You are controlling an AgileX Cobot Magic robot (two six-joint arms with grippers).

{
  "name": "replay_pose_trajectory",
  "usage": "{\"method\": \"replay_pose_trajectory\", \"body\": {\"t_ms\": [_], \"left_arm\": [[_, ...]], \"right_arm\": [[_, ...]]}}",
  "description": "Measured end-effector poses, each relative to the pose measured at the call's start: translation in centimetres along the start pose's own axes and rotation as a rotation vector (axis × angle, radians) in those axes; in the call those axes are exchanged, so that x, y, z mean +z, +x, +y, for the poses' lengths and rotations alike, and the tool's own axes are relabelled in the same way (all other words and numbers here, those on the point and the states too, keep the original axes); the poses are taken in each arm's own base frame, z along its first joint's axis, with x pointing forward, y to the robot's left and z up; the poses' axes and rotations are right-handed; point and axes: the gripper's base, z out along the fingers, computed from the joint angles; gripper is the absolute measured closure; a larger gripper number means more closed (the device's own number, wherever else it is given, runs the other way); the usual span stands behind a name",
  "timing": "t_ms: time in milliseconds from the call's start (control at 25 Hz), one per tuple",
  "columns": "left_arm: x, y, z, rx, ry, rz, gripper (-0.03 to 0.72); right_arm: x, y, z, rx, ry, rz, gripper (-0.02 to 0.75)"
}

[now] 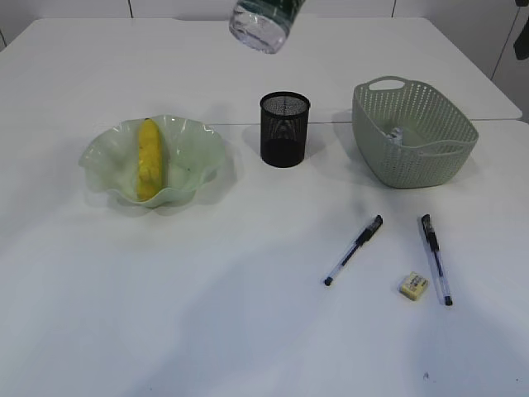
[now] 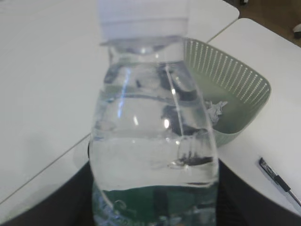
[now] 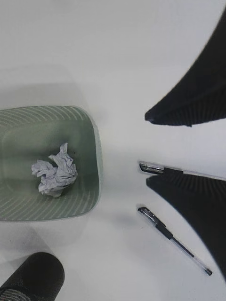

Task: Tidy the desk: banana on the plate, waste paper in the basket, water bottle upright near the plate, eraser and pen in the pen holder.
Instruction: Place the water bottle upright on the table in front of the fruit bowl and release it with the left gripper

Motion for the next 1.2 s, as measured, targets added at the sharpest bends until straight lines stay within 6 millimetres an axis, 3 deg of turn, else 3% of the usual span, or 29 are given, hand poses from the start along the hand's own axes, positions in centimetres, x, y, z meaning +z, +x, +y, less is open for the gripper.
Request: {"method": "replay_pose_trajectory", "body": {"t_ms": [440, 760, 1200], "left_arm": [[-6.3, -2.7, 0.7, 0.020, -0.054, -0.149, 0.315], [-9.8, -3.7, 1.1, 0.028, -0.082, -0.215, 0.317], [-18.3, -5.1, 1.9, 0.036, -0.144, -0.368, 0.317]], "right_arm": [[0.0, 0.0, 0.0, 0.000, 0.001, -0.004, 0.475], [0.0, 0.0, 0.0, 0.000, 0.001, -0.004, 0.475], [0.0, -0.1, 0.0, 0.000, 0.001, -0.008, 0.475]]}}
